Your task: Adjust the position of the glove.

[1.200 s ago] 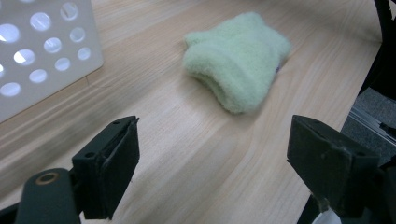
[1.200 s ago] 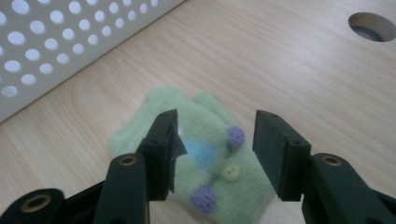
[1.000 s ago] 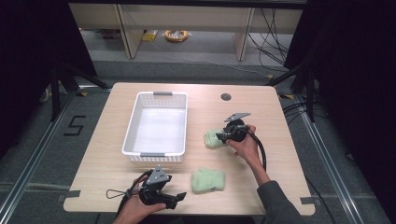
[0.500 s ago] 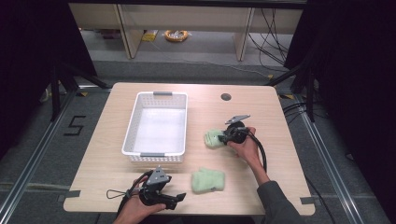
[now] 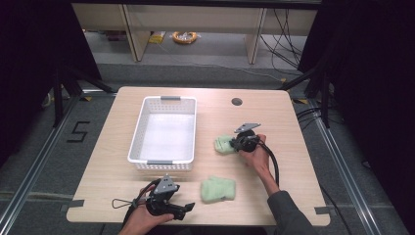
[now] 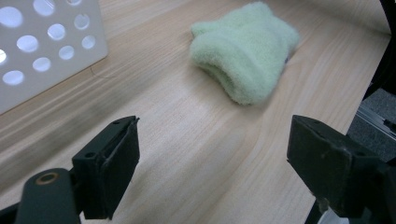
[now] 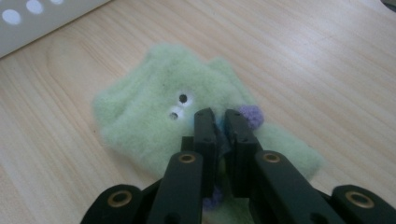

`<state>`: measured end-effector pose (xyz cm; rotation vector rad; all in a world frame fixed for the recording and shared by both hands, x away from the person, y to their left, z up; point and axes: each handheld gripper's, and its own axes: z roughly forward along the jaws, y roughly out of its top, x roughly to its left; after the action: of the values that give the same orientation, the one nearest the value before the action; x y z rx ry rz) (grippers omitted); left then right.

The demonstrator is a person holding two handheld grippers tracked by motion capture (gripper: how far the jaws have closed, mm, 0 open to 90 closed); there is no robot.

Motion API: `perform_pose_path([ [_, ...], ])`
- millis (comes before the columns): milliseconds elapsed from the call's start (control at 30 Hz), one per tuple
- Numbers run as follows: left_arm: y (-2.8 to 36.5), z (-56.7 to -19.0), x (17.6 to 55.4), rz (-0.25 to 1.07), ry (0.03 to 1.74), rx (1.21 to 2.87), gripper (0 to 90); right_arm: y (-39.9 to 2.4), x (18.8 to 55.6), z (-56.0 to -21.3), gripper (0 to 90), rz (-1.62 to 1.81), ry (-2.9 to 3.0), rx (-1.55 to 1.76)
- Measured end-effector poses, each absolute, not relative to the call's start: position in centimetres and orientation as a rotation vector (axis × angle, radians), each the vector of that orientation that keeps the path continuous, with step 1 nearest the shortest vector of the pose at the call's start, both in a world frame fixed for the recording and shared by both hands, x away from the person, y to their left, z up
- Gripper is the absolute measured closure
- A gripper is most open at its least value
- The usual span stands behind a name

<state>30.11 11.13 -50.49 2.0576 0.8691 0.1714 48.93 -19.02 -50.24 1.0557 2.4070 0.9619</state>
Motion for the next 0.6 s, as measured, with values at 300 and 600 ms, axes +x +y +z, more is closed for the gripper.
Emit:
perform_pose_path([
  [300, 11.3, -50.5, 30.2, 0.18, 0.878, 2.069, 16.8, -19.4, 48.1, -48.4, 87.6, 0.999, 2.404, 1.077],
  [600, 11.2, -50.5, 30.2, 0.168, 0.889, 2.04, 16.8, -19.3, 47.3, -47.0, 87.7, 1.042, 2.383, 1.066],
])
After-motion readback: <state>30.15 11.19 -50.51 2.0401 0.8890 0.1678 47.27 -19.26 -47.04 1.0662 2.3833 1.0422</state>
